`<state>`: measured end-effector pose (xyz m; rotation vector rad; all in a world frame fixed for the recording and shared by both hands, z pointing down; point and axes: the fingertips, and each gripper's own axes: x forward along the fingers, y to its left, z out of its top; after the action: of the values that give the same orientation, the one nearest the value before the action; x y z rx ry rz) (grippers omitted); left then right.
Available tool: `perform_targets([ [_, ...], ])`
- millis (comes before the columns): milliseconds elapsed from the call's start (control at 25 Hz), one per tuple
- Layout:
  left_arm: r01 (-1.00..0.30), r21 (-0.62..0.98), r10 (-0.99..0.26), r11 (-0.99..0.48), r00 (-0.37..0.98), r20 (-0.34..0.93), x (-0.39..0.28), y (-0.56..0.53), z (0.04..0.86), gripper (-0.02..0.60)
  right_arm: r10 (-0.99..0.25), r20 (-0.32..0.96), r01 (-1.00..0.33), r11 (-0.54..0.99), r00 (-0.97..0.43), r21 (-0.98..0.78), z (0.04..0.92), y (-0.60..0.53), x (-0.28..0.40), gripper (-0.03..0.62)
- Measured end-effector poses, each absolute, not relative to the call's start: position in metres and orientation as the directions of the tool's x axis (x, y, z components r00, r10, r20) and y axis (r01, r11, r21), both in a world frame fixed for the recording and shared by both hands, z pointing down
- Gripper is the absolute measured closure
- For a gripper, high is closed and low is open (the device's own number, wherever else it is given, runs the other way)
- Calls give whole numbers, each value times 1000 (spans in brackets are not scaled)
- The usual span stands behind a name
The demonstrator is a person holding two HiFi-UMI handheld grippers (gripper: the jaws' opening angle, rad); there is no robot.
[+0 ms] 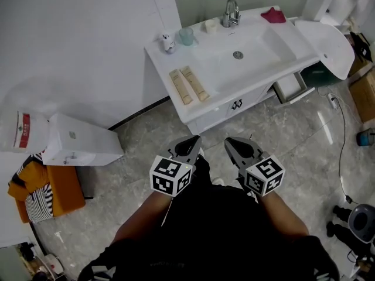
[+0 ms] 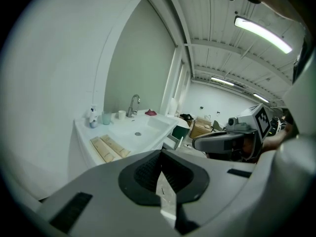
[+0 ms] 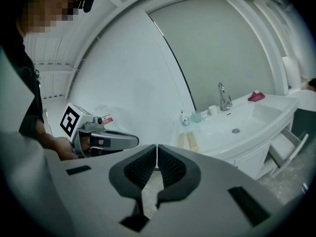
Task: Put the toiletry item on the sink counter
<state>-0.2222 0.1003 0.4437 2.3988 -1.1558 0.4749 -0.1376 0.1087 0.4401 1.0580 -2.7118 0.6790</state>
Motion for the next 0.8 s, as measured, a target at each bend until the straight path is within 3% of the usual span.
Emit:
perform_targets([
  [240,-805,231,-652,-546,582,487,-243,43,450,578,-581,333,-669,655,-743,-351,447,54,-157,589],
  [800,-824,246,-605,-510,547,578,-304,-67,504,578,-481,545,-689,669,-687,-278,510,-74,-216,589],
])
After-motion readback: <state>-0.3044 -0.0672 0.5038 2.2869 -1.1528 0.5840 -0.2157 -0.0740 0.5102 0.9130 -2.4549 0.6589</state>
